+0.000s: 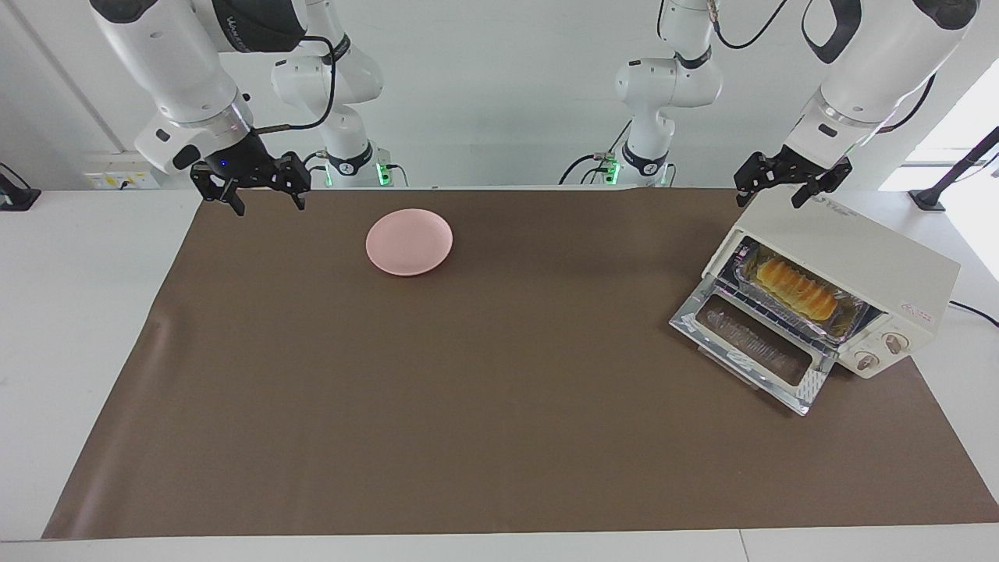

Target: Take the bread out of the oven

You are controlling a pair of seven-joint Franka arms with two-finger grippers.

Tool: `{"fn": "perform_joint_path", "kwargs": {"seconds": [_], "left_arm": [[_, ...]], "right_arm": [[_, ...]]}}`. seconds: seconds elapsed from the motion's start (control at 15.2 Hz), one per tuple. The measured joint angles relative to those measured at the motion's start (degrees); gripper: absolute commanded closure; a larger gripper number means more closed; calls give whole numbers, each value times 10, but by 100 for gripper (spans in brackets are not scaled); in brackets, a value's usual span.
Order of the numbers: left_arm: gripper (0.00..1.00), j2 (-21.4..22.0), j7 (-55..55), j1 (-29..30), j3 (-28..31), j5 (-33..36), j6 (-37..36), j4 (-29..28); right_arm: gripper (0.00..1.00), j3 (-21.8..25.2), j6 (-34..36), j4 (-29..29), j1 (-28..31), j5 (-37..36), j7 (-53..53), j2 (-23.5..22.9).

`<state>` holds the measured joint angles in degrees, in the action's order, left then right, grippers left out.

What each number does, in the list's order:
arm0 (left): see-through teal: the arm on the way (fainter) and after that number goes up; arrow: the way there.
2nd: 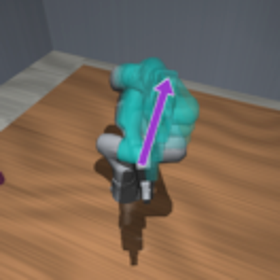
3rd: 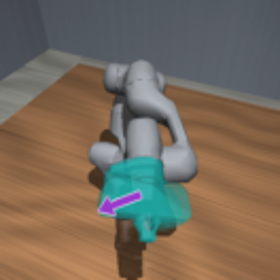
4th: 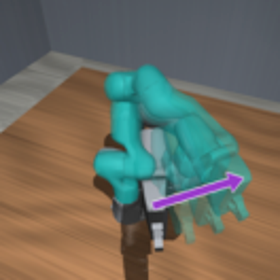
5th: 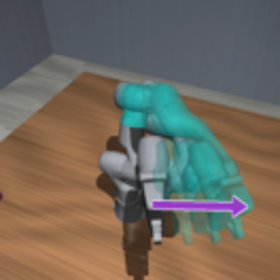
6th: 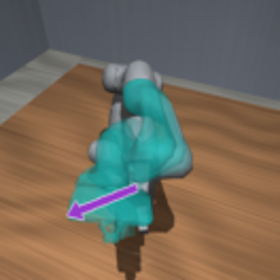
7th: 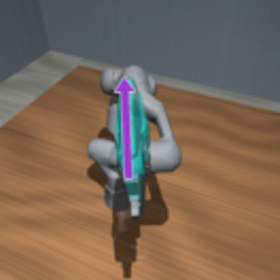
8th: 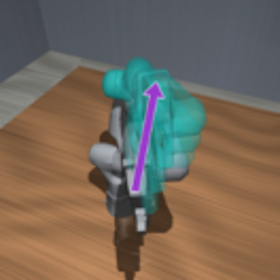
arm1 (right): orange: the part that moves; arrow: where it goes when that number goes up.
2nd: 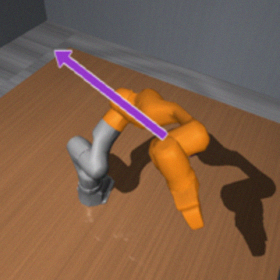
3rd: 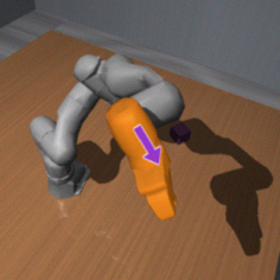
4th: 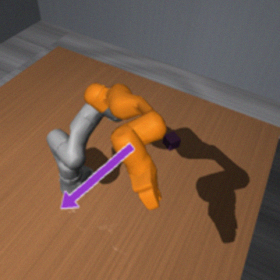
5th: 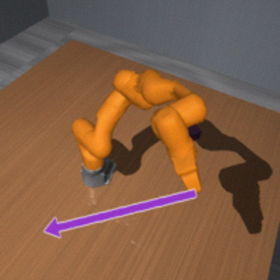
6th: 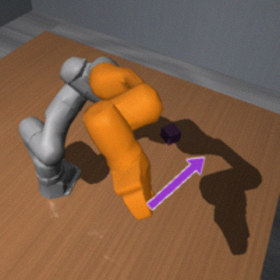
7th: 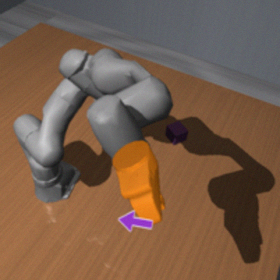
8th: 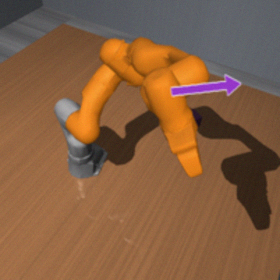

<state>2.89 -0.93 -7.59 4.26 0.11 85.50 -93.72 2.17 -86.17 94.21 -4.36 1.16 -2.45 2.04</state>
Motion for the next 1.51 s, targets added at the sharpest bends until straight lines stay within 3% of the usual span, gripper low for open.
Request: {"fn": "perform_joint_path", "kwargs": {"seconds": [0.2,0.39,0.59,0.86,1.32,1.51], "left_arm": [[0,-56,-99,0,-1,0,-36,71],[0,-197,-184,0,-1,3,-79,228],[0,-301,-268,0,0,18,-55,304],[0,-332,-347,-5,0,100,7,265],[0,-298,-389,-4,5,122,85,127],[0,-286,-391,-4,7,141,92,95]], "right_arm": [[0,0,0,0,0,0,0,0],[0,0,0,0,0,0,0,0],[0,0,0,0,0,0,0,0],[0,0,0,0,0,0,0,0],[0,0,0,0,0,0,0,0],[0,0,0,0,0,0,0,0]]}}
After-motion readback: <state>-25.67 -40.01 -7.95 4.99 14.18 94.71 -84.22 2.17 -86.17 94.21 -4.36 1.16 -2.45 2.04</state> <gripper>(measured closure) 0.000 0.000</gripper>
